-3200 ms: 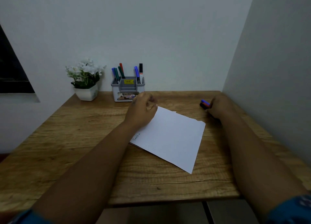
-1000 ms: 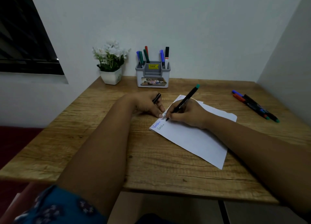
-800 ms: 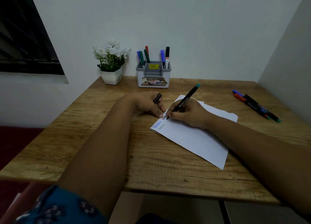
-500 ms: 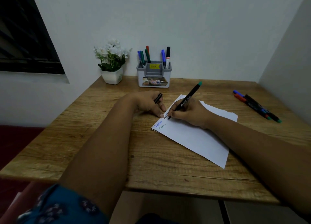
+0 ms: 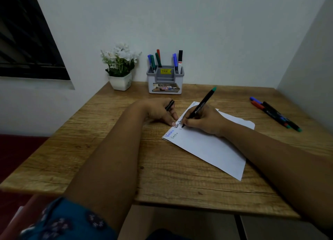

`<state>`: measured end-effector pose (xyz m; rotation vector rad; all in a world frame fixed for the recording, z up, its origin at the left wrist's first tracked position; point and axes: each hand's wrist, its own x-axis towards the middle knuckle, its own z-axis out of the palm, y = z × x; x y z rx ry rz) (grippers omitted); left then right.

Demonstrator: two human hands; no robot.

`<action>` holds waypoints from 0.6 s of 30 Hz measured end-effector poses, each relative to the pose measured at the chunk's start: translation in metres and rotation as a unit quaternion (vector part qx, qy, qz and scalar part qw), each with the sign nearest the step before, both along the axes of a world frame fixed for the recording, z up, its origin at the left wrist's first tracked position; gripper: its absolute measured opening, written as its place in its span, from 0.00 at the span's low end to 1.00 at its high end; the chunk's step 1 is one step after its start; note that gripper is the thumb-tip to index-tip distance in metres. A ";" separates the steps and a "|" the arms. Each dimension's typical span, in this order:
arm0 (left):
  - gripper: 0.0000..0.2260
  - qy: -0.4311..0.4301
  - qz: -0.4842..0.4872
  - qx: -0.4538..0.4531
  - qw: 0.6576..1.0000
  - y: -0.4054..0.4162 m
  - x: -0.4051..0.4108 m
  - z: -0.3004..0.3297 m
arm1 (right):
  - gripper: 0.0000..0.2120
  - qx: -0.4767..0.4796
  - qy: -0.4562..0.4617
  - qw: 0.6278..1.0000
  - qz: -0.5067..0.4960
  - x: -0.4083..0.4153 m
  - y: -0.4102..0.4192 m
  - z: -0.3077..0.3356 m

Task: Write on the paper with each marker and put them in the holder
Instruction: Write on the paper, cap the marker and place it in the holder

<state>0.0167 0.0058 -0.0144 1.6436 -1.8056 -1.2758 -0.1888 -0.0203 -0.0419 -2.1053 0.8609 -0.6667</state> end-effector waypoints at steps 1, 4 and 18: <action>0.21 0.000 0.000 0.000 1.000 0.000 0.000 0.000 | 0.03 -0.003 0.004 1.000 0.000 0.000 0.001 0.000; 0.22 0.009 0.003 0.004 1.000 0.000 0.000 0.000 | 0.03 0.002 -0.002 1.000 -0.004 0.001 0.001 0.001; 0.21 0.002 -0.003 0.003 1.000 -0.001 0.001 -0.001 | 0.04 -0.013 0.009 1.000 -0.016 0.001 0.000 0.000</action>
